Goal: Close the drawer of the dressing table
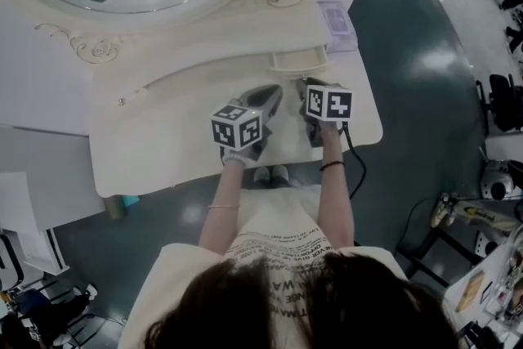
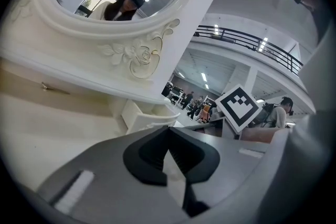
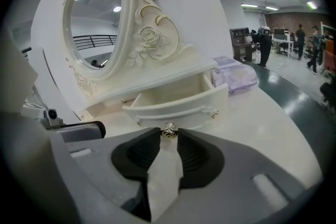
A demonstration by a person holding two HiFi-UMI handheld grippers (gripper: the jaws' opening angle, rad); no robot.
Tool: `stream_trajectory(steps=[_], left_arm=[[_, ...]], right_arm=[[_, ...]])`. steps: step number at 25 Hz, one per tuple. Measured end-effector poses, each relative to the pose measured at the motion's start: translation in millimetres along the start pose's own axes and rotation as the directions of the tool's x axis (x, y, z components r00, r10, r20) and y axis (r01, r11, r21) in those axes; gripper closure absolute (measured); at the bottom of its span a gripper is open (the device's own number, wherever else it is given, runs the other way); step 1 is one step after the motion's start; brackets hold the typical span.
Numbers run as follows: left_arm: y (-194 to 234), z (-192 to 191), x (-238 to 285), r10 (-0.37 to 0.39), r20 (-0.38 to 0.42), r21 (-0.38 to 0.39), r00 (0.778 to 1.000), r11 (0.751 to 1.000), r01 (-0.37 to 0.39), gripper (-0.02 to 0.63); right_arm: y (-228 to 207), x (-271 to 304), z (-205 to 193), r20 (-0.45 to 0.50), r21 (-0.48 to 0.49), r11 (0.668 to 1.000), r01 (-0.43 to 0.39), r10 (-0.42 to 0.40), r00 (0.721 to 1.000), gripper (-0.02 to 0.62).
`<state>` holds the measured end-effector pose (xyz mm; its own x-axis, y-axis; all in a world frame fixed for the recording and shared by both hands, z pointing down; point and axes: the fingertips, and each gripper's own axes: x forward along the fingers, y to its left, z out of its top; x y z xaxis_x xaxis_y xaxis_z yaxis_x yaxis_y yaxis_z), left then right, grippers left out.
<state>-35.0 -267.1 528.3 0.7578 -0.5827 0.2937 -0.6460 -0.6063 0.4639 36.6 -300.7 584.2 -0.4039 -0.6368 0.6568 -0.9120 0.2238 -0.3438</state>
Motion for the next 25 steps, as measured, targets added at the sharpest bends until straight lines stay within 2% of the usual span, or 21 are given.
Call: stream_trajectory(steps=[25], left_arm=[[0.9, -1.9, 6.0, -0.021, -0.013, -0.007, 1.000, 1.000, 0.020, 0.604]], right_arm=[[-0.6, 4.3, 3.6, -0.016, -0.012, 1.000, -0.005, 0.005, 1.000, 0.502]])
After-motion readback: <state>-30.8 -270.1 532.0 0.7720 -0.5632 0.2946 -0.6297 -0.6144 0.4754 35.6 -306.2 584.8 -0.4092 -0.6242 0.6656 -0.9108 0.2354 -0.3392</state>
